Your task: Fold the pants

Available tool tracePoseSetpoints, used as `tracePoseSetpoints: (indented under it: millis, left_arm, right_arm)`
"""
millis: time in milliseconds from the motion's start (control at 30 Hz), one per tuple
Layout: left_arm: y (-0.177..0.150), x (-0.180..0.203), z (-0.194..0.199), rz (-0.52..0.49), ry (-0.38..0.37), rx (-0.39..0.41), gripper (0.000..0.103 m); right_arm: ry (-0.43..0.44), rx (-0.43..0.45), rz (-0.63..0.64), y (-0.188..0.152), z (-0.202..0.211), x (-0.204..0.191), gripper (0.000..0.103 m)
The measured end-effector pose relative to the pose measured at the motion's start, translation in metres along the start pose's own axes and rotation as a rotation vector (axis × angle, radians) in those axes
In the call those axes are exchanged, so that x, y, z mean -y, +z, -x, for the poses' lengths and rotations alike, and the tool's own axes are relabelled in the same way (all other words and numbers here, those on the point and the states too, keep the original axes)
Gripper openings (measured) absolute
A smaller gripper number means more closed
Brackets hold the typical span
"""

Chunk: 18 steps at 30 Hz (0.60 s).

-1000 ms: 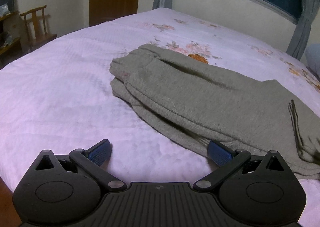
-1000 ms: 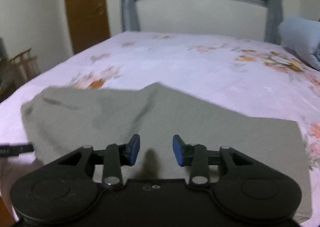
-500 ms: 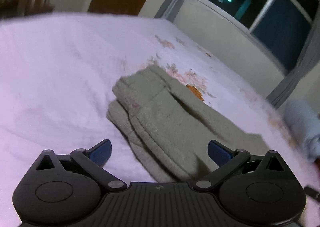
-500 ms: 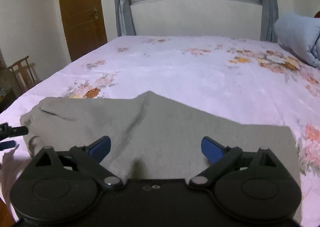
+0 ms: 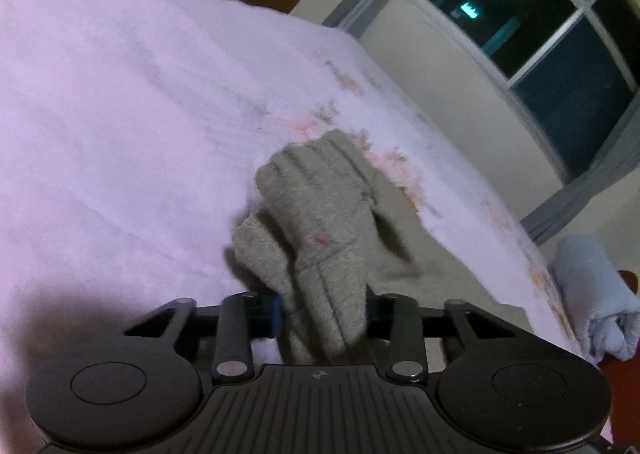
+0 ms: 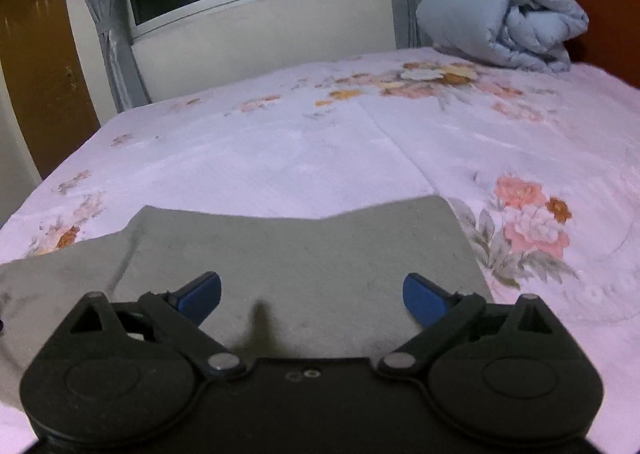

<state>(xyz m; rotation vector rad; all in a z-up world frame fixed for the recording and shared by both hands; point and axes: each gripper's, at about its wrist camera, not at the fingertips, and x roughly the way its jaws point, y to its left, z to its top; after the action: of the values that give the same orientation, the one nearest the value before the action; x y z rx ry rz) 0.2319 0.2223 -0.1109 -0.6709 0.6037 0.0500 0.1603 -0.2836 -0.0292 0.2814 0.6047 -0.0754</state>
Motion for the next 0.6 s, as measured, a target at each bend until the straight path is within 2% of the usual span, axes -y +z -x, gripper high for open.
tracePoseSetpoints:
  millis: [67,133,200,267,333,400,433,467,600]
  left_arm:
    - [0.0,0.011,0.007,-0.048,0.002,0.025,0.03]
    - [0.005,0.019,0.017,-0.069,-0.012,0.047,0.03]
    - [0.013,0.027,0.025,-0.104,-0.019,0.049,0.03]
    - [0.02,0.037,0.034,-0.161,-0.021,0.048,0.03]
    - [0.026,0.047,0.041,-0.221,-0.015,0.048,0.03]
    - [0.029,0.054,0.049,-0.248,-0.021,0.056,0.03]
    - [0.031,0.058,0.052,-0.258,-0.028,0.057,0.03]
    - [0.032,0.064,0.056,-0.274,-0.03,0.062,0.03]
    - [0.033,0.089,0.072,-0.37,-0.032,0.1,0.03]
  right_arm:
    - [0.091,-0.027,0.065,-0.005,-0.002,-0.018,0.089]
    - [0.129,-0.043,0.153,-0.014,-0.003,-0.041,0.089]
    - [0.174,-0.054,0.169,-0.021,-0.004,-0.057,0.089]
    - [0.169,-0.065,0.175,-0.029,-0.006,-0.067,0.089]
    - [0.157,-0.067,0.239,-0.039,-0.005,-0.08,0.092]
    - [0.13,-0.105,0.372,-0.056,-0.013,-0.1,0.098]
    - [0.073,-0.103,0.475,-0.068,-0.018,-0.112,0.098]
    - [0.048,-0.076,0.519,-0.075,-0.017,-0.117,0.098]
    - [0.035,-0.076,0.499,-0.069,-0.02,-0.118,0.097]
